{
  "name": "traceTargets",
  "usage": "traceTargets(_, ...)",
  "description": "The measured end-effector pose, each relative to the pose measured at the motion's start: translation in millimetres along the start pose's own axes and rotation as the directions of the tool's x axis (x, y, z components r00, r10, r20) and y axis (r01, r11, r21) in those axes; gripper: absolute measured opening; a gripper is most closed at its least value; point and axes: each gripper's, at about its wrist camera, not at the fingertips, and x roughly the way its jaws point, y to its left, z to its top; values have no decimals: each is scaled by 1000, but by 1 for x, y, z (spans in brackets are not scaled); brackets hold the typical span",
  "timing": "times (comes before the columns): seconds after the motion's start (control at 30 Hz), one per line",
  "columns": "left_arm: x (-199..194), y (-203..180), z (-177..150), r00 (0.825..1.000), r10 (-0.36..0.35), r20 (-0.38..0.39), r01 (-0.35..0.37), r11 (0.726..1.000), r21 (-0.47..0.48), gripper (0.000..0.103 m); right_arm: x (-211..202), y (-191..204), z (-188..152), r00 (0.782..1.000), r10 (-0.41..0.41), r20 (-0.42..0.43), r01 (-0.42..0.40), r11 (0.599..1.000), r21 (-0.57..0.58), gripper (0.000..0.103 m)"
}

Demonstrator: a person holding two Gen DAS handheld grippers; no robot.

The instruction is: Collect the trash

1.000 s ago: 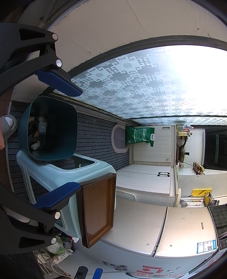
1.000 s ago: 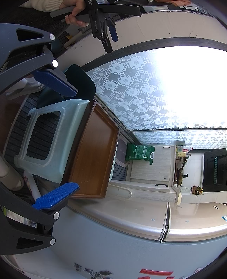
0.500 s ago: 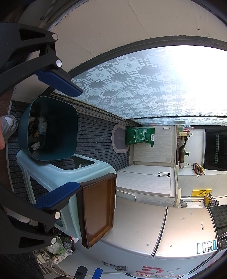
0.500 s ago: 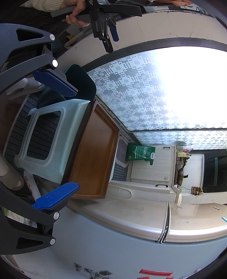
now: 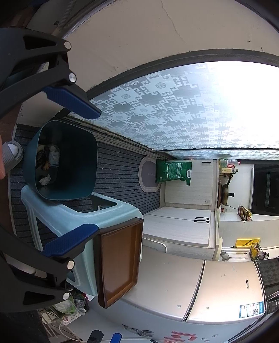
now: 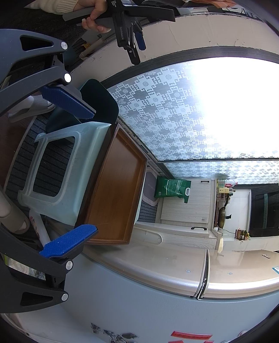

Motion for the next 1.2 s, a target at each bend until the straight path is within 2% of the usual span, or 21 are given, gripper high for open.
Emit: traceTargets(1.2,2,-10,-2,1000,-4,-8,4,1000,27,100,-1,0,1,1000,0,-3,0,1000,-2,100)
